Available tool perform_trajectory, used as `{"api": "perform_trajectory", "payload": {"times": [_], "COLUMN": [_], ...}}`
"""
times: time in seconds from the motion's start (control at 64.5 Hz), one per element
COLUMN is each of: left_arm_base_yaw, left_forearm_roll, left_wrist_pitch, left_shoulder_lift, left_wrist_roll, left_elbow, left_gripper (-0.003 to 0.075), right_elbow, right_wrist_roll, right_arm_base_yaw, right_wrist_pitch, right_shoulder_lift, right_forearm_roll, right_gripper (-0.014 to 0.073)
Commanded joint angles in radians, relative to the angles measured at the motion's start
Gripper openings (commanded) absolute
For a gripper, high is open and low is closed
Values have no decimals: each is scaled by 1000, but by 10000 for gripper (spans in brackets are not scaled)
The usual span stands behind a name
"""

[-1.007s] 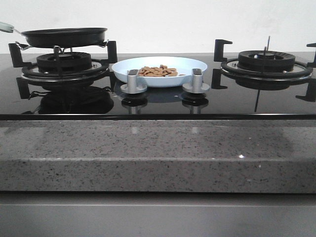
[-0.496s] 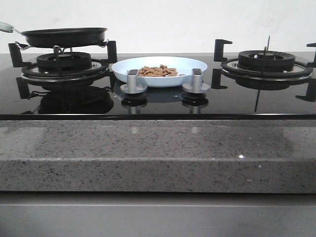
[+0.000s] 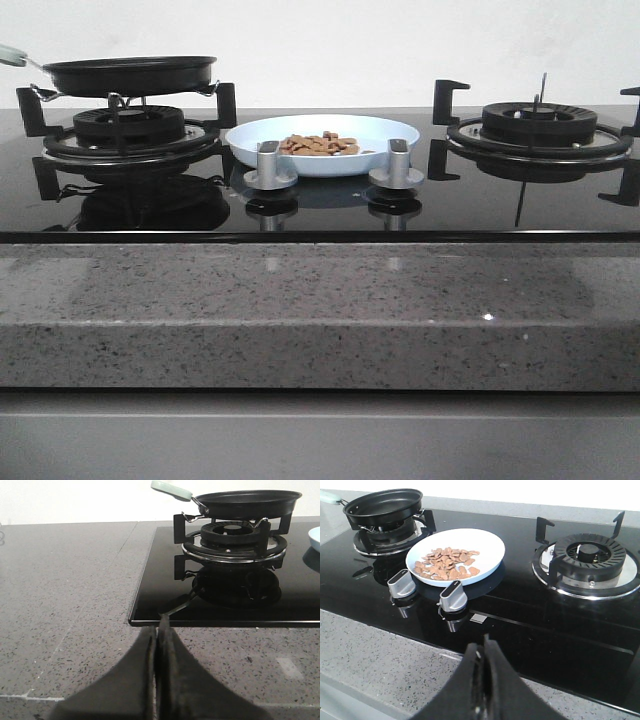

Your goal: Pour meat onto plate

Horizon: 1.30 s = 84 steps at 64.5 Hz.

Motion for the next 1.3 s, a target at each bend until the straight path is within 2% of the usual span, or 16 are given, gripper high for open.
{"api": "perform_trajectory", "payload": {"times": [0.0,0.79,0.914,1.069,1.147,1.286], "left_arm_base_yaw": [2,2,2,2,2,2], "left_forearm_roll": [-17,-17,-17,-17,-17,-17], "left_wrist_pitch": [-90,-90,-90,-90,-90,-90], "left_shoulder_lift": [-20,-18,-18,-18,-18,-18], "left_wrist_roll": [-11,-11,-11,-11,-11,-11], "left_elbow": [5,5,5,5,5,5], "left_gripper": [-20,-20,-20,-20,-20,-20], "right_elbow": [-27,-19,52,206,293,419], "right_wrist_roll": [-10,-10,1,158,209,236], "right_arm_base_yaw": [0,0,-13,-78,-103,-135], "right_wrist_pitch": [-71,-92,-227,-419,-458,-469], "right_shoulder_lift": [5,5,-6,-60,-124,-258], "right_forearm_roll": [13,22,-24,-211,-254,-257], "right_gripper": [-60,-60,-60,-60,-60,-60]}}
